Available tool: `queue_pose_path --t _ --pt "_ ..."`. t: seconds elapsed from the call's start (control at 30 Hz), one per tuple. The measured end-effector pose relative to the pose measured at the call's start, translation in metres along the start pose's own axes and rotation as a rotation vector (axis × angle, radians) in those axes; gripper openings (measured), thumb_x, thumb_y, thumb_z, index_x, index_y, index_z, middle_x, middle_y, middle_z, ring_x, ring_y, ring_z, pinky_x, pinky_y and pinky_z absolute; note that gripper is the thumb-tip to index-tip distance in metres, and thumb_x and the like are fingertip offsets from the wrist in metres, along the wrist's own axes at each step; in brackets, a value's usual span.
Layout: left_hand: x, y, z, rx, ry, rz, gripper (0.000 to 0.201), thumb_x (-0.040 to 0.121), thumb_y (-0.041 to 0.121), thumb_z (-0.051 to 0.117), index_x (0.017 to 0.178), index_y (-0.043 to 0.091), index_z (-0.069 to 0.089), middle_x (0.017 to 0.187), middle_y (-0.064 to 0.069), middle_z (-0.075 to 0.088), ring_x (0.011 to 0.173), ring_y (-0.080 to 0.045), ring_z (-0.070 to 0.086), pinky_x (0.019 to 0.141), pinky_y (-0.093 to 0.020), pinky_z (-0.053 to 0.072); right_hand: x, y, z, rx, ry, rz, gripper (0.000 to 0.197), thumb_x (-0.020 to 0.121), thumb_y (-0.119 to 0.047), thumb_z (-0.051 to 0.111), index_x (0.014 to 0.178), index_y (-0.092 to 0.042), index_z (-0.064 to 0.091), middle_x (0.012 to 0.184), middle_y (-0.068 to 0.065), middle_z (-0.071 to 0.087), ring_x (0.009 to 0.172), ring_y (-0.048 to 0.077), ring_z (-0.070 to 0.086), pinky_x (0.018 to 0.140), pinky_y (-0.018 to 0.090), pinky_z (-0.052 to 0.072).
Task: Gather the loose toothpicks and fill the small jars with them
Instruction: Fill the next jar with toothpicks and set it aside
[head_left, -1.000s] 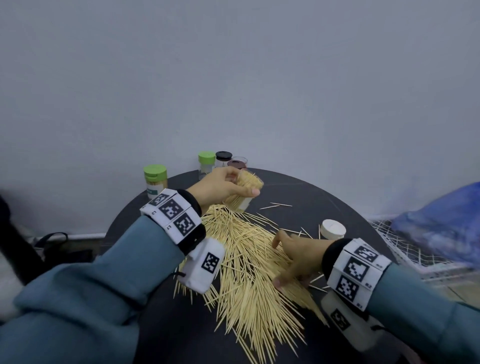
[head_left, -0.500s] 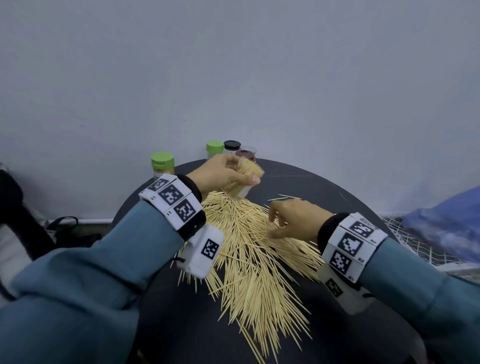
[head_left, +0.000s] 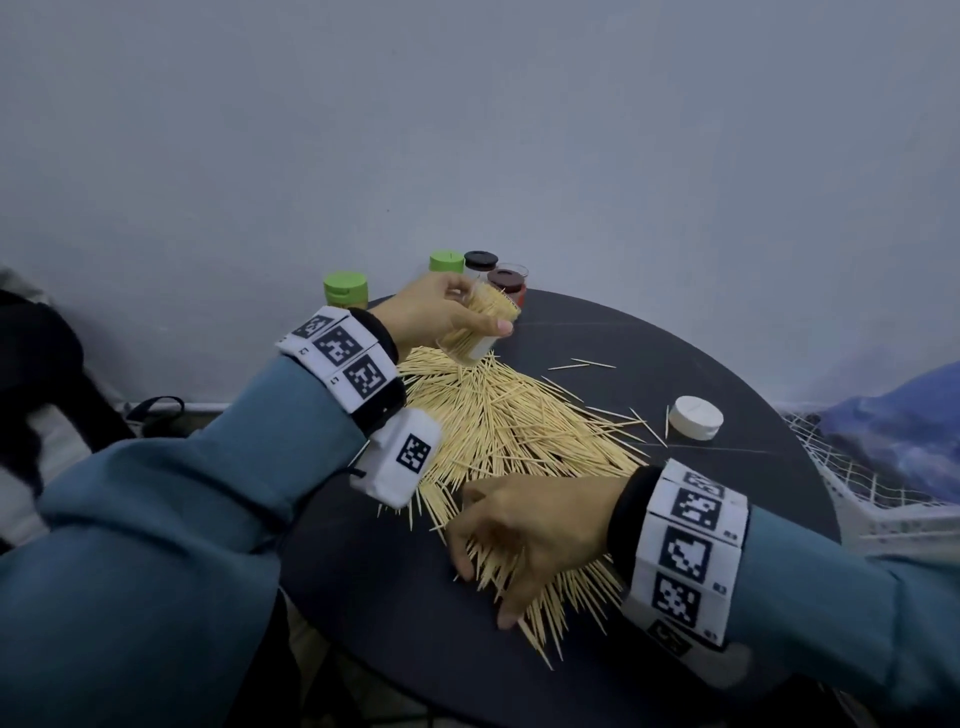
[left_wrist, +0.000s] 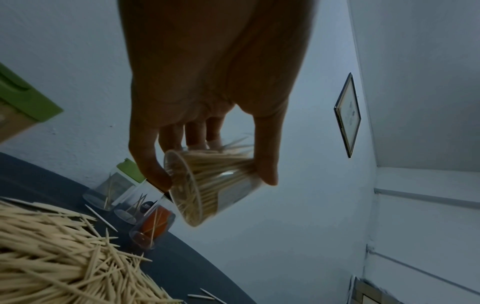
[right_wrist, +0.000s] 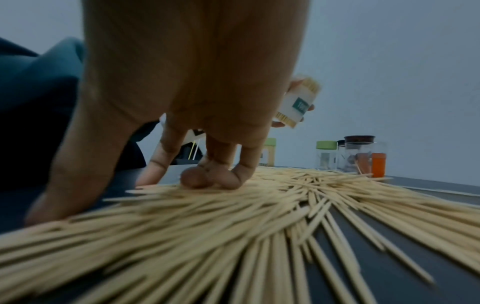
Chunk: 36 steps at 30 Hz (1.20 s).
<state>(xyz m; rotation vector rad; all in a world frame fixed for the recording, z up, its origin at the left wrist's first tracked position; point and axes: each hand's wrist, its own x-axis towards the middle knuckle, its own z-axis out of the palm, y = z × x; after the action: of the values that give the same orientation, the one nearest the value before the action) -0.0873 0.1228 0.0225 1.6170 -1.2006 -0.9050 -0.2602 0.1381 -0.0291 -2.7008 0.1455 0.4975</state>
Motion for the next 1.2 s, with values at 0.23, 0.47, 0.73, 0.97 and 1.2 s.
queue_pose_path --t 0.23,0.47,0.73,0.97,1.2 --pt "0.003 -0.004 -0.004 0.005 0.011 0.000 0.063 0.068 0.023 0.079 0.124 0.011 0.052 0.128 -0.011 0.055 0.117 -0.026 0.053 0.100 -0.049 0.045 -0.001 0.033 -0.016 0.033 0.035 0.035 0.023 0.074 -0.017 0.077 0.094 -0.011 0.069 0.092 -0.003 0.049 0.071 0.000 0.048 0.066 0.010 0.040" --pt "0.011 -0.006 -0.004 -0.028 0.020 -0.007 0.063 0.068 0.020 0.080 0.123 0.011 0.052 0.128 -0.012 0.055 0.118 -0.026 0.053 0.099 -0.048 0.045 0.006 0.064 -0.034 0.050 0.099 0.084 0.017 0.075 -0.016 0.077 0.091 -0.013 0.073 0.094 -0.007 0.056 0.083 0.009 0.056 0.075 0.018 0.046" --pt "0.018 -0.004 -0.002 -0.067 0.015 0.017 0.076 0.050 0.032 0.083 0.118 0.011 0.055 0.125 -0.012 0.058 0.118 -0.026 0.054 0.102 -0.048 0.043 0.009 0.096 -0.067 -0.016 0.474 0.497 0.028 0.083 -0.032 0.068 0.102 -0.012 0.061 0.090 -0.006 0.058 0.082 0.009 0.054 0.073 0.023 0.042" --pt "0.029 -0.006 0.000 -0.066 0.026 0.014 0.079 0.060 0.025 0.084 0.129 0.009 0.050 0.129 -0.011 0.056 0.121 -0.024 0.052 0.104 -0.045 0.042 0.032 0.104 -0.067 -0.065 0.175 0.811 0.041 0.085 -0.042 0.063 0.105 -0.006 0.056 0.104 0.008 0.059 0.099 0.023 0.056 0.080 0.030 0.045" --pt "0.033 -0.008 0.004 -0.073 0.036 0.019 0.070 0.069 0.018 0.081 0.130 0.008 0.048 0.129 -0.009 0.055 0.121 -0.021 0.050 0.103 -0.038 0.041 0.036 0.104 -0.072 -0.045 0.190 0.848 0.044 0.093 -0.030 0.055 0.127 -0.003 0.046 0.127 0.012 0.053 0.114 0.026 0.053 0.089 0.031 0.044"
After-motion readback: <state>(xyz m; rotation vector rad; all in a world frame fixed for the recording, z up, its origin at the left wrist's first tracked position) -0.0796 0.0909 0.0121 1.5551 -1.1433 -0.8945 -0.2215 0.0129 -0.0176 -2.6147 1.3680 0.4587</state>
